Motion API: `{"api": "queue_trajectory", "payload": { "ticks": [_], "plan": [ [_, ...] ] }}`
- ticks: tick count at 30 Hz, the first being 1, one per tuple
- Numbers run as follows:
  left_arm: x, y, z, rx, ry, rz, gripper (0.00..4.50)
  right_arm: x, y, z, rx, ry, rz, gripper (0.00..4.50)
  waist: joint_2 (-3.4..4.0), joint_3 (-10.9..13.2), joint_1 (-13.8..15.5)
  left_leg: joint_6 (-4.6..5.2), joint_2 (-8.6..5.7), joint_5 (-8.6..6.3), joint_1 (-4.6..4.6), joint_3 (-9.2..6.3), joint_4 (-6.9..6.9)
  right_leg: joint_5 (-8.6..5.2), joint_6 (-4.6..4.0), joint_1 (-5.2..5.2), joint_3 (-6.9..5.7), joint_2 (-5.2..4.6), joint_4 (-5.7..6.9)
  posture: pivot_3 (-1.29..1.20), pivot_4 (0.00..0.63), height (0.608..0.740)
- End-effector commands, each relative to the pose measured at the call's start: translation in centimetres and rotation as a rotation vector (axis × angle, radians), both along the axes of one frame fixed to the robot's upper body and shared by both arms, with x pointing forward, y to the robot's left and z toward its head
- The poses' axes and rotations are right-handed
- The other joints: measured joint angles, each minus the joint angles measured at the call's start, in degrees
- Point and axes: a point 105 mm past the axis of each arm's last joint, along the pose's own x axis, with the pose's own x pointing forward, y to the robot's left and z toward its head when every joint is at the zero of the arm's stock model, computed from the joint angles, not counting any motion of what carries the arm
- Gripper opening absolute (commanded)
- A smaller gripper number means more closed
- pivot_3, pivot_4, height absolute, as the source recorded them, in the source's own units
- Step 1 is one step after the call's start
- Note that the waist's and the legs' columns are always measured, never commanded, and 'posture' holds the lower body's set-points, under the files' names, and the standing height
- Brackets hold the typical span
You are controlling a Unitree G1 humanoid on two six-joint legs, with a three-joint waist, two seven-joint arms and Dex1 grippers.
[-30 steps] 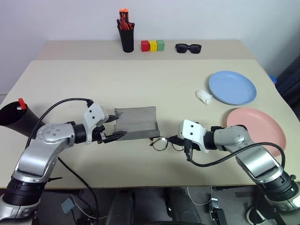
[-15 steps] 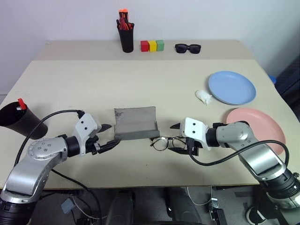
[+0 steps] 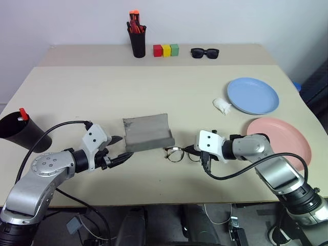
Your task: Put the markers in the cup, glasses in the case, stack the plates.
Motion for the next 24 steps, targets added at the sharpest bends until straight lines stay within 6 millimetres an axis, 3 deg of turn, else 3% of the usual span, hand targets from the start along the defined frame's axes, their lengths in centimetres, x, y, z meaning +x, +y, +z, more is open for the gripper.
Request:
{"api": "queue_trajectory", "payload": {
  "ticks": [1,7,10,13,17,22,24],
  "plan": [
    [0.1,0.2,1.0,-0.004,-0.042,0.009,3.45,-0.2,0.0,0.9,-0.005,-0.04,0.018,0.05,0.01,0.0,0.0,0.0,0.0,0.0,0.0,0.0,0.0,0.0,0.0,0.0,0.0,0.0,0.0,0.0,0.15,0.74],
    [0.5,2.0,1.1,-0.008,-0.06,0.102,3.45,0.0,-0.6,4.1,0.001,-0.131,0.047,0.05,0.01,0.0,0.0,0.0,0.0,0.0,0.0,0.0,0.0,0.0,0.0,0.0,0.0,0.0,0.0,0.0,0.15,0.74],
    [0.0,4.2,0.9,0.004,-0.05,0.163,3.45,0.4,1.4,8.9,0.11,-0.212,0.126,0.05,0.1,0.1,-0.7,0.0,0.01,0.0,0.04,0.04,-0.02,0.02,-0.04,-0.03,0.02,0.0,0.01,0.0,0.15,0.74],
    [-0.2,5.4,0.7,0.005,-0.036,0.197,3.45,1.4,4.1,10.8,0.163,-0.262,0.186,0.05,0.07,0.0,-1.2,0.0,0.09,0.0,0.19,0.07,-0.05,0.05,-0.1,0.01,0.02,0.07,0.09,0.0,0.15,0.74],
    [-0.7,6.5,0.7,-0.006,-0.028,0.237,3.45,4.2,9.1,10.8,0.138,-0.332,0.265,0.05,0.03,0.0,-1.5,0.0,0.11,0.0,0.37,0.08,-0.1,0.04,-0.13,0.17,0.0,0.08,0.02,0.0,0.15,0.74],
    [-1.2,6.3,0.8,-0.011,-0.036,0.252,3.45,6.7,12.2,8.6,0.113,-0.341,0.267,0.05,0.03,0.0,-1.0,0.0,0.1,0.0,0.27,0.08,-0.13,0.07,-0.09,0.11,0.01,0.05,0.02,0.0,0.15,0.74],
    [-1.4,6.0,0.9,-0.012,-0.044,0.257,3.45,6.6,11.8,6.7,0.058,-0.322,0.302,0.05,0.03,0.0,-0.6,-0.01,0.1,0.0,0.24,0.07,-0.15,0.08,-0.08,0.08,0.01,0.05,0.01,0.0,0.15,0.74]
  ]
}}
